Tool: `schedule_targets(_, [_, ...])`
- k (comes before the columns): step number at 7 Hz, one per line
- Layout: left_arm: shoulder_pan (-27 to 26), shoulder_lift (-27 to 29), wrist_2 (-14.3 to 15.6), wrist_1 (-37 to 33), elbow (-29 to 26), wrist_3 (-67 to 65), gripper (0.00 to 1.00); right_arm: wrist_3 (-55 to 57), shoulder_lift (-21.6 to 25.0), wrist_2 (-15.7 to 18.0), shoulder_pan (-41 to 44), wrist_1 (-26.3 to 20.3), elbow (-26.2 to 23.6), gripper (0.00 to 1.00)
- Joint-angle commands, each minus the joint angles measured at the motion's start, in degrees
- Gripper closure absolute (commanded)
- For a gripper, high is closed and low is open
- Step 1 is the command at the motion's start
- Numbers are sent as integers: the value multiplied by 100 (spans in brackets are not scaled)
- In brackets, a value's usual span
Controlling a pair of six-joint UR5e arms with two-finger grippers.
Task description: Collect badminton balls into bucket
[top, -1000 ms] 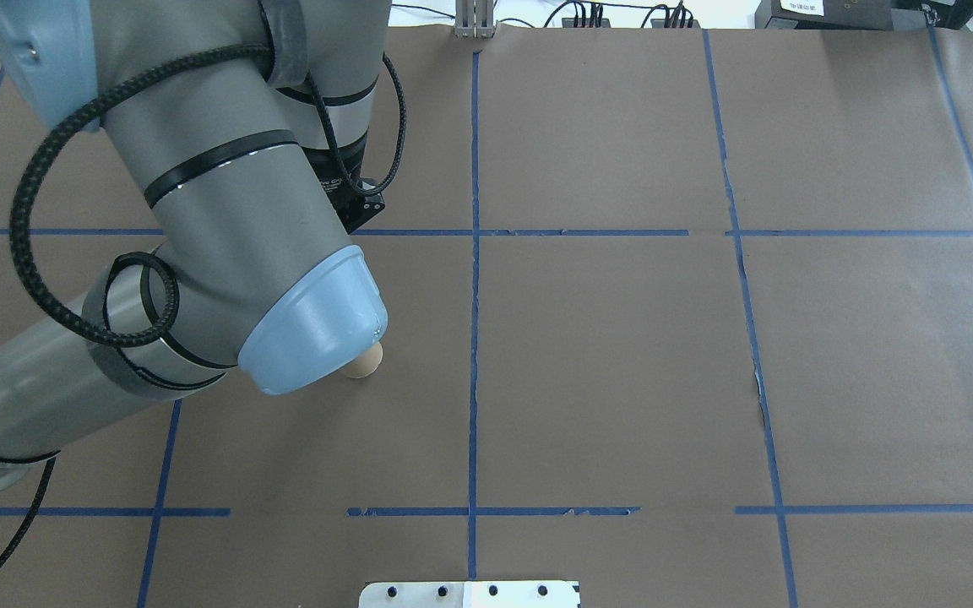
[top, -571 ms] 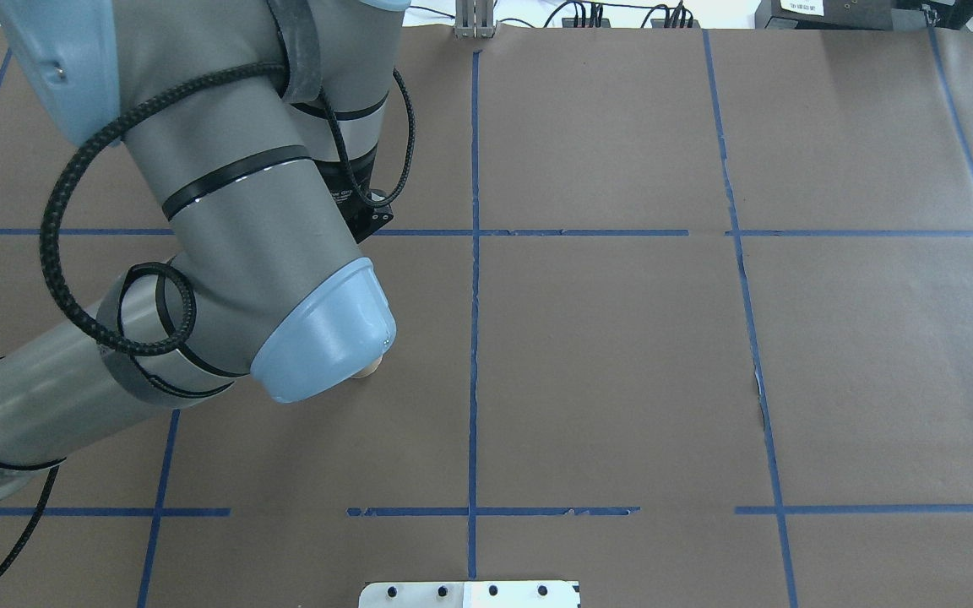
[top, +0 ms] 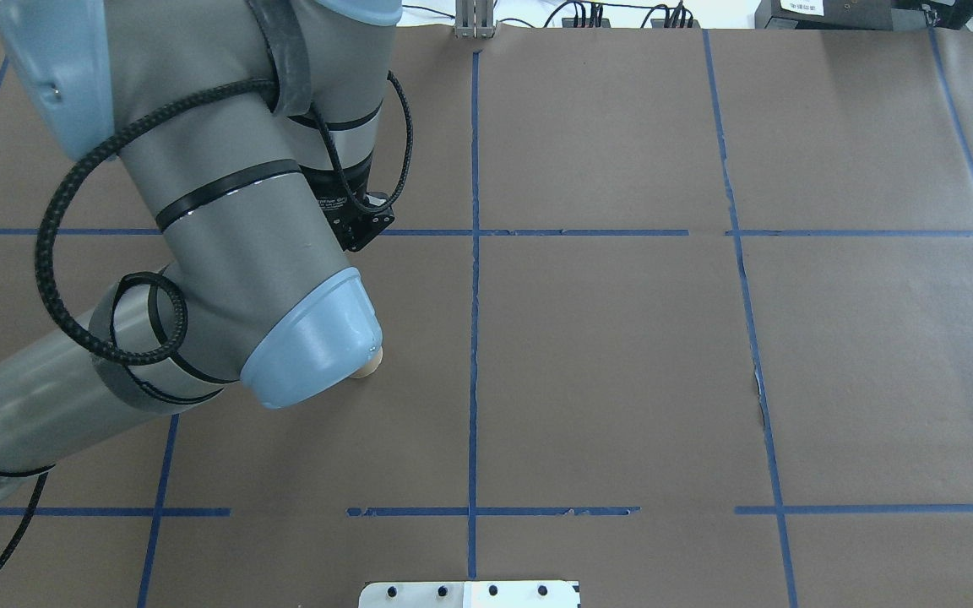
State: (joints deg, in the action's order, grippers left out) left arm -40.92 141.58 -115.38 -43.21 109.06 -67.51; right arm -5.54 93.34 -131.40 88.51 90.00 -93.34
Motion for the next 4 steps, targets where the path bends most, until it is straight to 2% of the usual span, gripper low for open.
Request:
schedule_targets(1, [-815,-455,-89,-660,476,889,0,0,0,0,0,0,0,0])
schedule_targets(2, [-1317,-630,-229,-697,485,1768,0,0,0,0,0,0,0,0])
schedule_targets(3, [-1853,-1136,-404,-1237,476,2699,0,0,0,0,0,0,0,0])
schedule_targets(4, [-2371,-2003,-615,-2304,398,3587,0,-9,0,0,0,0,0,0])
